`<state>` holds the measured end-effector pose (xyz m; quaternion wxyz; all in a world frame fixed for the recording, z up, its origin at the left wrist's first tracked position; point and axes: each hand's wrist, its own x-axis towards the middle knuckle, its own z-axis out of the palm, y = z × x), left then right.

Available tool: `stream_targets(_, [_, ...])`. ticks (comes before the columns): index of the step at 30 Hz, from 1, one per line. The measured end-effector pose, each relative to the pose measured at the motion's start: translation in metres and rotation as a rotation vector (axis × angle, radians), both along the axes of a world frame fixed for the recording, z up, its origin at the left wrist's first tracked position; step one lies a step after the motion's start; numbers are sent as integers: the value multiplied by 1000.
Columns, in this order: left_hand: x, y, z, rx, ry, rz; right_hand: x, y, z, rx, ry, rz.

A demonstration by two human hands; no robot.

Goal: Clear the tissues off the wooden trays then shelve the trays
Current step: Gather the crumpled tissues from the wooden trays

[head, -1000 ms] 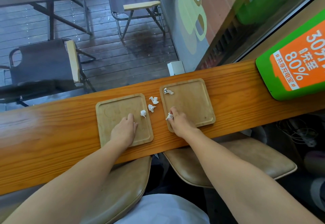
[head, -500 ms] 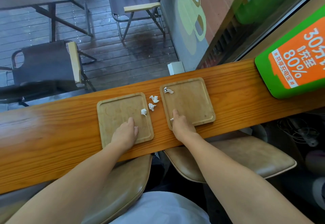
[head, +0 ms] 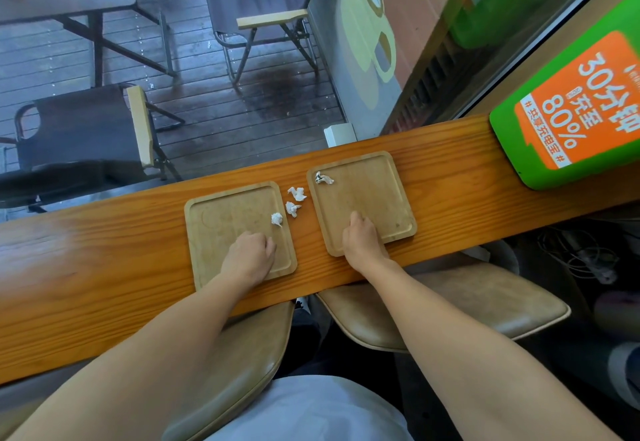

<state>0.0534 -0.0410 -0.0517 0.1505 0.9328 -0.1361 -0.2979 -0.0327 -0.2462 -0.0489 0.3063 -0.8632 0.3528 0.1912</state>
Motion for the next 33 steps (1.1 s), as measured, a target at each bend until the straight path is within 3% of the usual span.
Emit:
stream_targets(8, [8, -22, 10, -5, -41, -22, 12, -5, 1, -84, -71, 110])
stream_targets(16, [19, -37, 14, -33, -131, 5, 37, -11, 2, 42, -113, 153])
stream_targets(21, [24, -41, 6, 0, -168, 18, 51, -20, -3, -17, -184, 149])
stream_targets(33, [26, -37, -8, -5, -144, 2, 88, -33, -30, -26, -117, 206])
